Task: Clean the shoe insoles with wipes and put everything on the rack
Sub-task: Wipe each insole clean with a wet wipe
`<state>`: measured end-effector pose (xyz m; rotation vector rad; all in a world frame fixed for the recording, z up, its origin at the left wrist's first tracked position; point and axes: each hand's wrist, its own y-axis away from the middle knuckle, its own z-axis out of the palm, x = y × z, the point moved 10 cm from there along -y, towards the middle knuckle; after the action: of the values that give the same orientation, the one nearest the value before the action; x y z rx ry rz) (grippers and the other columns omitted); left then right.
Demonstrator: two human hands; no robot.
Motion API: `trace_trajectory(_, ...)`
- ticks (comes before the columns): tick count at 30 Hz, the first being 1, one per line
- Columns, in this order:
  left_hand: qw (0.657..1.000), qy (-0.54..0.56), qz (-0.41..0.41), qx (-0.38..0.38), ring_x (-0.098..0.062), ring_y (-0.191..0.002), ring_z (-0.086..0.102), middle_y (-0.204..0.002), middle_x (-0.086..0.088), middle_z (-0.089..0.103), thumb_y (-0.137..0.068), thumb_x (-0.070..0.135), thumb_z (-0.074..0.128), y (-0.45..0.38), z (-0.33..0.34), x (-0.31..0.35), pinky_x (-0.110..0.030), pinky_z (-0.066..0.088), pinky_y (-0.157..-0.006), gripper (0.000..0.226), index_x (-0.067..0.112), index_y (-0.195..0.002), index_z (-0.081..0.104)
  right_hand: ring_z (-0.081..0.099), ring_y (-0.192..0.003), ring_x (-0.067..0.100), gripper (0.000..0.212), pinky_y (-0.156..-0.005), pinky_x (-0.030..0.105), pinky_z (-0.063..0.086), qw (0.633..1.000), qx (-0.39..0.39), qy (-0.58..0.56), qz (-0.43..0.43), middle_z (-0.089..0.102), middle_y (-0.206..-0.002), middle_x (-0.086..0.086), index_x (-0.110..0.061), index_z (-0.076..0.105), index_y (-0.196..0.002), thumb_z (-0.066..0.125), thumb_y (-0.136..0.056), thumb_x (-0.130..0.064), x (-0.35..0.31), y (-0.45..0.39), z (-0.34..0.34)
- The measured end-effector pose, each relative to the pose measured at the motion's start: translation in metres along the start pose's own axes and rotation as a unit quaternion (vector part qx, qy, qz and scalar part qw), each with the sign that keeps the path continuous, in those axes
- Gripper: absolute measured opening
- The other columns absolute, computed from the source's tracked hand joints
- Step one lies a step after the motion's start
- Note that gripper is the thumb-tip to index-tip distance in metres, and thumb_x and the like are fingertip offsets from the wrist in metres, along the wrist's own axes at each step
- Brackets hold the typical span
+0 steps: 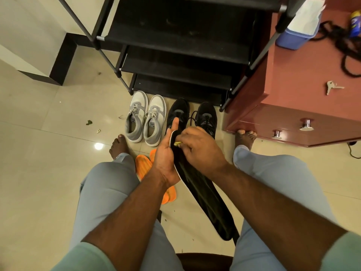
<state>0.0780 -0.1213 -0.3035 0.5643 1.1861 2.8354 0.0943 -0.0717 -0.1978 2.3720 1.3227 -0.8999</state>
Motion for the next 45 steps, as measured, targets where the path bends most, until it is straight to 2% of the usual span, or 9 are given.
trace_trajectory(4, 1.000, -0.002, 0.014, 0.022, -0.026, -0.092, 0.066, -0.102, -0.007, 0.069, -0.090, 0.061, 0.046, -0.003, -0.009, 0.008, -0.045, 0.052, -0.091, 0.047, 0.043, -0.131, 0.060, 0.060, -0.080, 0.026, 0.015, -0.071, 0.038, 0.053, 0.997, -0.054, -0.035, -0.038, 0.064, -0.084, 0.008, -0.007, 0.072, -0.087, 0.060, -0.079, -0.002, -0.016, 0.025, 0.010)
trace_trajectory(9, 0.999, -0.011, -0.030, 0.022, -0.030, -0.121, 0.061, -0.131, -0.017, 0.063, -0.097, 0.063, 0.035, 0.003, -0.001, -0.006, -0.044, 0.046, -0.102, 0.065, 0.018, -0.138, 0.057, 0.060, -0.083, 0.028, 0.014, -0.073, 0.039, 0.052, 1.000, 0.006, 0.016, 0.008, 0.065, -0.089, 0.009, -0.005, 0.070, -0.088, 0.060, -0.079, -0.002, 0.005, 0.002, -0.002)
trace_trajectory(14, 1.000, -0.005, -0.026, 0.010, -0.033, -0.120, 0.061, -0.129, -0.015, 0.065, -0.077, 0.087, 0.029, 0.003, -0.002, 0.003, -0.050, 0.044, -0.104, 0.098, 0.014, -0.135, 0.058, 0.059, -0.083, 0.026, 0.012, -0.072, 0.036, 0.050, 0.999, -0.029, 0.023, -0.004, 0.064, -0.087, 0.009, -0.005, 0.071, -0.087, 0.064, -0.079, -0.001, 0.003, 0.000, 0.006)
trace_trajectory(19, 0.999, -0.031, -0.015, -0.002, -0.031, -0.128, 0.056, -0.136, -0.007, 0.061, -0.089, 0.079, 0.017, -0.003, 0.003, 0.005, -0.050, 0.042, -0.107, 0.087, 0.019, -0.146, 0.044, 0.058, -0.076, 0.029, 0.015, -0.063, 0.040, 0.052, 0.997, -0.070, 0.032, -0.030, 0.063, -0.080, 0.009, -0.006, 0.071, -0.082, 0.057, -0.076, -0.003, 0.004, 0.012, 0.011)
trace_trajectory(25, 0.998, -0.061, -0.004, 0.012, -0.026, -0.125, 0.059, -0.133, -0.007, 0.064, -0.093, 0.075, 0.020, -0.003, -0.001, 0.013, -0.046, 0.045, -0.105, 0.080, 0.020, -0.140, 0.053, 0.056, -0.079, 0.024, 0.022, -0.069, 0.031, 0.047, 0.997, -0.029, 0.070, -0.017, 0.062, -0.082, 0.007, -0.007, 0.071, -0.088, 0.050, -0.082, -0.010, 0.004, 0.001, 0.010)
trace_trajectory(31, 0.997, -0.054, -0.041, 0.023, -0.031, -0.115, 0.065, -0.126, -0.017, 0.066, -0.087, 0.081, 0.029, -0.002, -0.001, 0.000, -0.042, 0.054, -0.088, 0.086, 0.015, -0.132, 0.062, 0.060, -0.093, 0.025, 0.019, -0.083, 0.032, 0.047, 0.995, 0.020, 0.083, 0.050, 0.066, -0.099, 0.008, -0.006, 0.070, -0.099, 0.059, -0.085, -0.003, 0.021, -0.010, 0.000)
trace_trajectory(37, 0.999, -0.022, 0.028, 0.025, -0.031, -0.128, 0.056, -0.134, -0.007, 0.063, -0.097, 0.069, 0.014, -0.010, -0.006, 0.014, -0.051, 0.037, -0.112, 0.078, 0.016, -0.138, 0.053, 0.055, -0.091, 0.024, 0.018, -0.078, 0.031, 0.044, 0.992, -0.065, 0.062, 0.093, 0.061, -0.096, 0.010, -0.007, 0.069, -0.100, 0.056, -0.088, -0.005, 0.015, 0.016, 0.014)
trace_trajectory(42, 0.999, -0.029, -0.032, 0.029, -0.032, -0.118, 0.063, -0.127, -0.018, 0.065, -0.094, 0.070, 0.035, -0.003, -0.003, -0.010, -0.042, 0.053, -0.092, 0.074, 0.014, -0.136, 0.059, 0.058, -0.095, 0.023, 0.020, -0.086, 0.028, 0.044, 0.992, 0.018, 0.047, 0.118, 0.063, -0.100, 0.010, -0.007, 0.069, -0.103, 0.056, -0.088, -0.005, 0.026, -0.009, -0.004)
trace_trajectory(45, 0.998, -0.025, -0.032, 0.044, -0.033, -0.119, 0.062, -0.129, -0.020, 0.064, -0.093, 0.068, 0.039, -0.002, -0.007, -0.008, -0.043, 0.052, -0.095, 0.072, 0.013, -0.135, 0.059, 0.057, -0.096, 0.021, 0.022, -0.085, 0.028, 0.046, 0.990, -0.002, 0.051, 0.128, 0.062, -0.101, 0.008, -0.008, 0.069, -0.106, 0.054, -0.090, -0.006, 0.028, -0.017, -0.002)
